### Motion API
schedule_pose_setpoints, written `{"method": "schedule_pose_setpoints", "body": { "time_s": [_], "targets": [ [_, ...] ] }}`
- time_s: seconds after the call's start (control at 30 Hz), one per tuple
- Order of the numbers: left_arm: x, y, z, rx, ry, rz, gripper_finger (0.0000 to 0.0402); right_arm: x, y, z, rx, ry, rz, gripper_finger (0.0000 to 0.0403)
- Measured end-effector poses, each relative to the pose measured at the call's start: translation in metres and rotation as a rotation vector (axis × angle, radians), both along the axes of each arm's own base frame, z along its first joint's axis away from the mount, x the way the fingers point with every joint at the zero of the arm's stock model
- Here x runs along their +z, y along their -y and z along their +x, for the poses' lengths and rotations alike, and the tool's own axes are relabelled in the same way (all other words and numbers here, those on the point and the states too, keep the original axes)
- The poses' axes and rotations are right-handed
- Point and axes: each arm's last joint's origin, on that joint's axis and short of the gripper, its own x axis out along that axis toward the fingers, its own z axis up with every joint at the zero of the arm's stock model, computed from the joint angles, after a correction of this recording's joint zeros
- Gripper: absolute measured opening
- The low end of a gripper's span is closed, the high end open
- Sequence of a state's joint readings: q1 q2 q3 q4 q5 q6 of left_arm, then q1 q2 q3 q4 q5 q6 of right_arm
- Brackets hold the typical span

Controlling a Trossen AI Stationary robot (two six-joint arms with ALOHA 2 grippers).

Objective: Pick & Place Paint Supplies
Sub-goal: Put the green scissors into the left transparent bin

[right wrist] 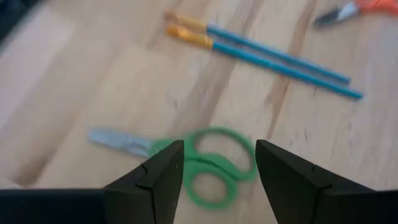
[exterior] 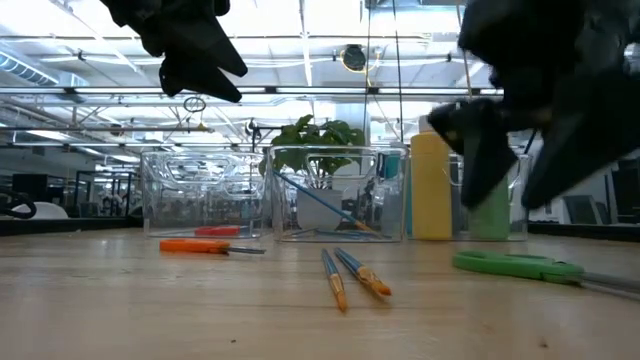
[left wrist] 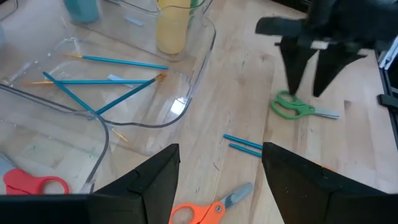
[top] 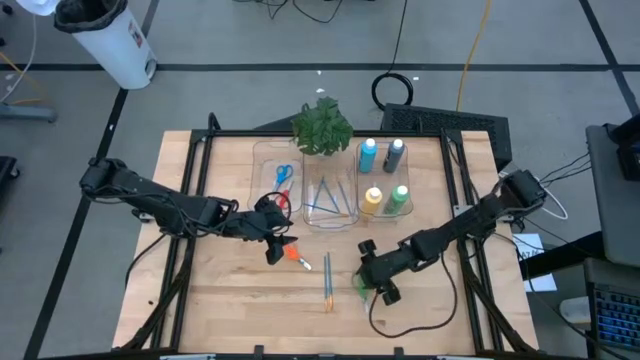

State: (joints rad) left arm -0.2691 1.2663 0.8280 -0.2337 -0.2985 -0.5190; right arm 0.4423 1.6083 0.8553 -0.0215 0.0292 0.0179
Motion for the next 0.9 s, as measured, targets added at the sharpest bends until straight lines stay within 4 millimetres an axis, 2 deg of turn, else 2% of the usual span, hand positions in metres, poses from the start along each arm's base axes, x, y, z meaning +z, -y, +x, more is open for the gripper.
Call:
{"method": "schedule_pose_setpoints", "body": {
  "time_s": [0.2, 0.3, 0.37, 0.53, 0.63, 0.73, 0.9],
  "targets": [
    [0.0, 0.0, 0.0, 0.001, 0.001, 0.0, 0.0237, 0.021, -0.005, 0.001, -0.041, 0.107, 0.114, 0.0194],
    [0.0, 0.0, 0.0, 0.006, 0.002, 0.003, 0.0237, 0.019, -0.012, 0.005, -0.075, 0.148, 0.206, 0.0194],
    [0.0, -0.001, 0.0, 0.018, 0.005, 0.012, 0.0237, 0.011, -0.016, 0.008, -0.088, 0.145, 0.266, 0.0194],
    [0.0, -0.002, 0.0, 0.039, 0.009, 0.028, 0.0237, -0.019, -0.03, 0.015, -0.018, -0.018, 0.513, 0.0194],
    [0.001, -0.003, 0.001, 0.045, 0.011, 0.027, 0.0237, -0.036, -0.032, 0.016, -0.025, -0.137, 0.585, 0.0193],
    [0.001, -0.004, 0.001, 0.057, 0.016, 0.019, 0.0237, -0.045, -0.031, 0.013, -0.05, -0.249, 0.607, 0.0183],
    [0.001, -0.005, 0.001, 0.061, 0.016, 0.017, 0.0237, -0.043, -0.028, -0.001, -0.095, -0.39, 0.542, 0.0152]
  ]
}}
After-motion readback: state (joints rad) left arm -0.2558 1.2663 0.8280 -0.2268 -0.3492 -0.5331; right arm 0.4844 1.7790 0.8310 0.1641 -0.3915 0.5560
